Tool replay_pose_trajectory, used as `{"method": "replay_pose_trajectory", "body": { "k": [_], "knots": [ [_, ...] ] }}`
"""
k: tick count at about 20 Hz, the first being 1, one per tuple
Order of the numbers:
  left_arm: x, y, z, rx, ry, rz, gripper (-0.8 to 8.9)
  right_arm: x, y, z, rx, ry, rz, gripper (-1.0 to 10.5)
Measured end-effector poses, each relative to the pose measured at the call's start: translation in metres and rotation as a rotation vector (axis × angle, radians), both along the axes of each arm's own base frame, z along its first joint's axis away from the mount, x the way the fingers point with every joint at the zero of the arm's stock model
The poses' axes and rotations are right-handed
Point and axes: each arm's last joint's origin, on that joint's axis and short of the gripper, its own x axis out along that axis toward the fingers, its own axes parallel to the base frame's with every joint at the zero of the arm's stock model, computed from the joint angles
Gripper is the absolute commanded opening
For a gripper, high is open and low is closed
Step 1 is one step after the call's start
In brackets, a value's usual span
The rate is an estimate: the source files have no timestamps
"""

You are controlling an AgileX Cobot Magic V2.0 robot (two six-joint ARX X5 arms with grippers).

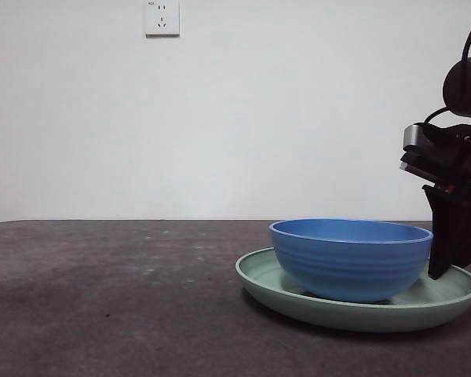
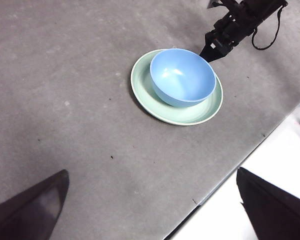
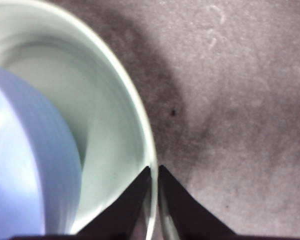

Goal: Pick up the blue bowl, put it on the green plate, put it on desk

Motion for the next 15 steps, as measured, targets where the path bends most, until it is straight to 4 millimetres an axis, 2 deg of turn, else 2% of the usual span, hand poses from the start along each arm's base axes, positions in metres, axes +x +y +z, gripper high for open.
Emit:
{"method": "replay_pose_trajectory", "body": {
  "k": [3, 7, 10, 15],
  "knots": [
    [0.0, 0.0, 0.0, 0.003, 0.005, 0.0, 6.54, 0.002, 0.001, 0.005, 0.049, 0.019, -0.008, 0.1],
    [0.0, 0.0, 0.0, 0.002, 0.007, 0.002, 6.54, 0.014, 0.005, 0.03, 0.111, -0.001, -0.016, 0.1],
    [0.0, 0.0, 0.0, 0.001, 0.006, 0.002, 6.54, 0.018, 0.009, 0.041, 0.143, 0.0, -0.02, 0.1],
    [0.001, -0.001, 0.001, -0.012, -0.013, 0.002, 6.54, 0.013, 0.035, 0.042, 0.159, 0.028, 0.016, 0.1]
  ]
}}
